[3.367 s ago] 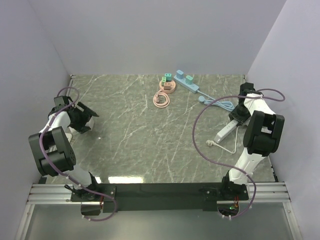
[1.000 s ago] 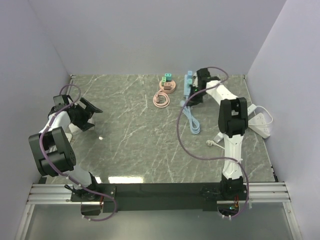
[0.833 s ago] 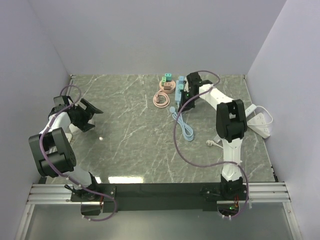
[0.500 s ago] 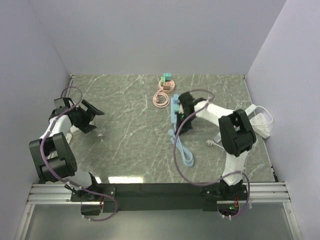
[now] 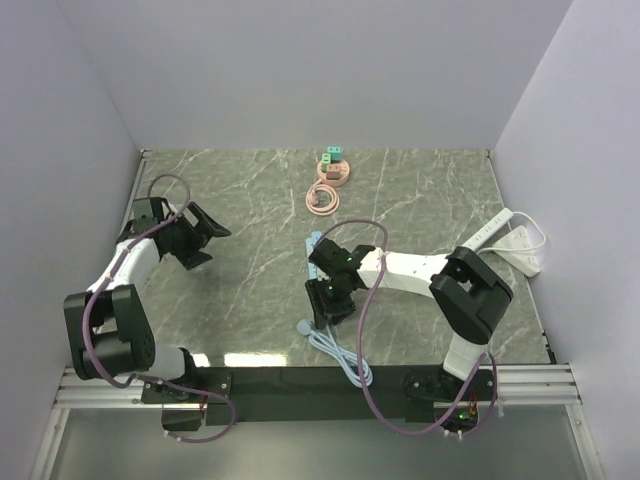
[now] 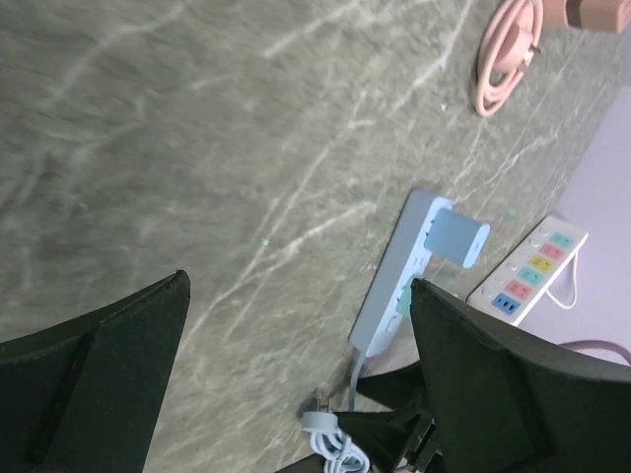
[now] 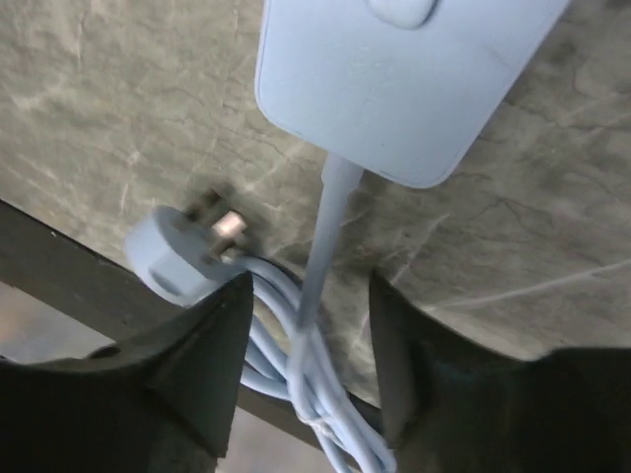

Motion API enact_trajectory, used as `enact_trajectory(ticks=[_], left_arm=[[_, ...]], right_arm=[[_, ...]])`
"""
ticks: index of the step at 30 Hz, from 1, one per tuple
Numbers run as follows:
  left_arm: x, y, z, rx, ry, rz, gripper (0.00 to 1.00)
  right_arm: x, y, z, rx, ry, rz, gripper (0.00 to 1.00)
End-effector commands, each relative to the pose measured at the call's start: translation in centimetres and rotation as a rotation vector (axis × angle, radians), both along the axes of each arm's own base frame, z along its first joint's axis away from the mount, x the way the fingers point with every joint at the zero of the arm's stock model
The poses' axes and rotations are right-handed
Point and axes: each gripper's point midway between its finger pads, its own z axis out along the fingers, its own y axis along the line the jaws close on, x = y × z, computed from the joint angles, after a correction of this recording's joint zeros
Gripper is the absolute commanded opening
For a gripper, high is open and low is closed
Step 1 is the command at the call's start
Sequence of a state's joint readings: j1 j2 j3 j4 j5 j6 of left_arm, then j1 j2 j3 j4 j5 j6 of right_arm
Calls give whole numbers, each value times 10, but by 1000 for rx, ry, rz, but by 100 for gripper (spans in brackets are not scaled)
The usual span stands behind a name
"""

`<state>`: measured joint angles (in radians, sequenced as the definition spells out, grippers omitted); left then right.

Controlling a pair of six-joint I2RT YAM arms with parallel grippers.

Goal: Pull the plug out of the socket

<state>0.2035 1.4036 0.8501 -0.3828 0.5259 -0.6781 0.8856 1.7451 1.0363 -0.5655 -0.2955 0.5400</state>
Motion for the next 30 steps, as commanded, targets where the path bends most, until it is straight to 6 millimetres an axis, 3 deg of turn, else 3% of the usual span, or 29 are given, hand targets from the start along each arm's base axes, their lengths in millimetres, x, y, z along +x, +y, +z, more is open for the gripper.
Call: enact_trajectory(ticks=[1,2,4,7,9,10,12,14,15,16,17,18,19,20,21,22,24,25,27,30], left_arm=[[2,-17,16,7,-56,-24,99],[2,-21,17,9,-57,-34,99],[6,-34,23,28,-67,-61,100],[17,-50,33,54,-84,-79,99],[25,-68,48,78,-113,-113,99],[28,-81,42,107,-96,-136,98],[40,-96,56,139,-116,-163,98],[47,-117,47,191,-94,-207,98],[56,-126,58,208,-111,-218,98],[57,-142,43,237,-77,-264,98],[62,-145,38,287,-69,-262,97],[75,-154,50,313,-99,-266,97],[68,-167,27,363,-29,-318,97],[73,-171,23,409,-25,-319,97],[82,-183,34,416,-54,-330,97],[74,-199,17,437,-10,-385,97],[86,-210,23,487,-36,-378,97],[80,-218,9,514,2,-404,97],[85,-226,14,542,-12,-400,96],[81,-233,7,574,5,-411,92]], right_arm=[[13,7,26,27,-68,-20,68],[16,7,31,31,-83,-18,80],[23,12,45,67,-123,-17,85],[40,10,81,149,-215,-74,86],[56,-1,91,180,-262,-148,86],[62,-6,106,214,-302,-189,87],[78,-27,109,211,-342,-283,86],[89,-41,120,230,-377,-358,85],[89,-49,116,230,-369,-383,82],[96,-58,120,250,-372,-435,78],[95,-58,121,275,-357,-442,77],[96,-63,117,269,-350,-460,77],[98,-67,118,267,-354,-489,77],[99,-70,117,262,-360,-500,77],[98,-71,115,260,-354,-508,77],[97,-73,114,262,-352,-517,77],[95,-77,108,254,-340,-541,77],[94,-79,109,257,-342,-550,77],[93,-84,103,252,-335,-576,78],[90,-91,96,241,-323,-593,77]])
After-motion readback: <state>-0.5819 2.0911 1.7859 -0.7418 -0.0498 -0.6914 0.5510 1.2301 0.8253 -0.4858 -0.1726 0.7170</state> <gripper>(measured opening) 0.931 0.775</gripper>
